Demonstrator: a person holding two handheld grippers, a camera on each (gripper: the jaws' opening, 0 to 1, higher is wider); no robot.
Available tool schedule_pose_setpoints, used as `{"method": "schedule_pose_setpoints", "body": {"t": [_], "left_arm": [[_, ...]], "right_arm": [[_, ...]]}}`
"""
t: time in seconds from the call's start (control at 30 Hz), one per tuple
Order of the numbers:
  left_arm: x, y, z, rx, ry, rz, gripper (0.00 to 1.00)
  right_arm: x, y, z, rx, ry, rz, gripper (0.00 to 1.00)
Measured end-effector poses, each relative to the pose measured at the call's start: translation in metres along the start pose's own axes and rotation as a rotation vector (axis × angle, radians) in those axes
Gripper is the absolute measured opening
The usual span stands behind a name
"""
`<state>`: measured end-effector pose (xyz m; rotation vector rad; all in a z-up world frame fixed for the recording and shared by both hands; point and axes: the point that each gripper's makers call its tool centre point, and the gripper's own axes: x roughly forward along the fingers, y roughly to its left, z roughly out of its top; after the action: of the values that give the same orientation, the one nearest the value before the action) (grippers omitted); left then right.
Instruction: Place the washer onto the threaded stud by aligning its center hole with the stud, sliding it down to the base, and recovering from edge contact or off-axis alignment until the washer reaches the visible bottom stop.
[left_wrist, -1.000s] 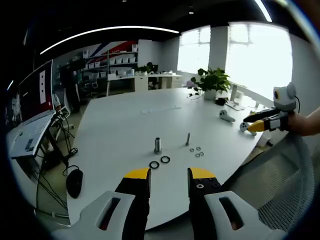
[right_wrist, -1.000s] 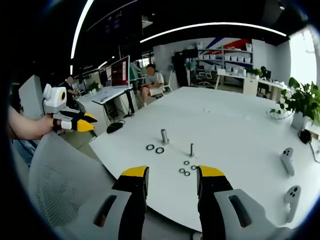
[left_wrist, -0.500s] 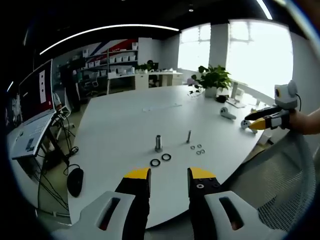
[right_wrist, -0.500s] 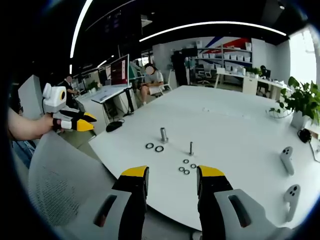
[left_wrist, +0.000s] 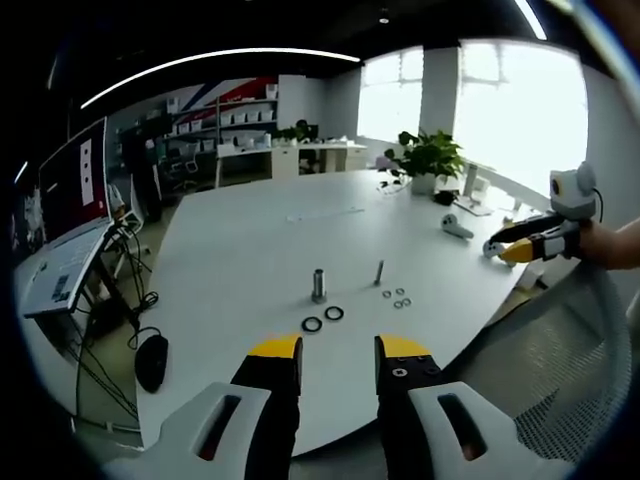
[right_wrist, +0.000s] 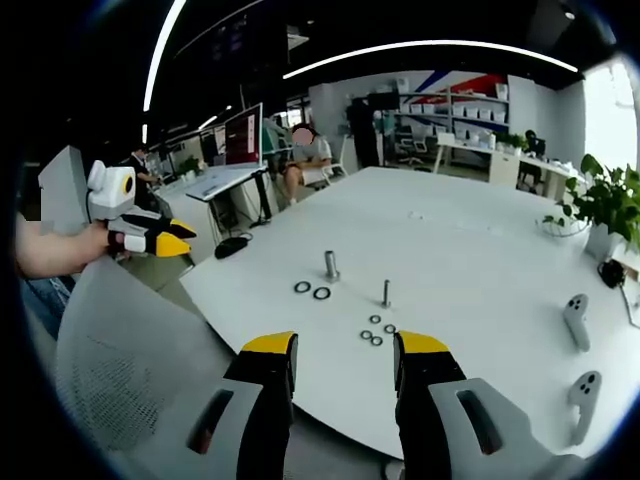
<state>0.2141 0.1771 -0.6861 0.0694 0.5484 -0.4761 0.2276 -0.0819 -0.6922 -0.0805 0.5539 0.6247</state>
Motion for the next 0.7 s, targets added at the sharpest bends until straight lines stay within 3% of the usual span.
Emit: {"method": "schedule_pose_setpoints", "body": {"t": [0.7], "left_arm": [[-0.0002, -0.0018, -0.0006, -0.006, -0.003, -0.007, 0.26]], "right_arm": [[-0.001, -0.0045, -0.0018, 0.002, 0.006, -0.019, 0.41]]}}
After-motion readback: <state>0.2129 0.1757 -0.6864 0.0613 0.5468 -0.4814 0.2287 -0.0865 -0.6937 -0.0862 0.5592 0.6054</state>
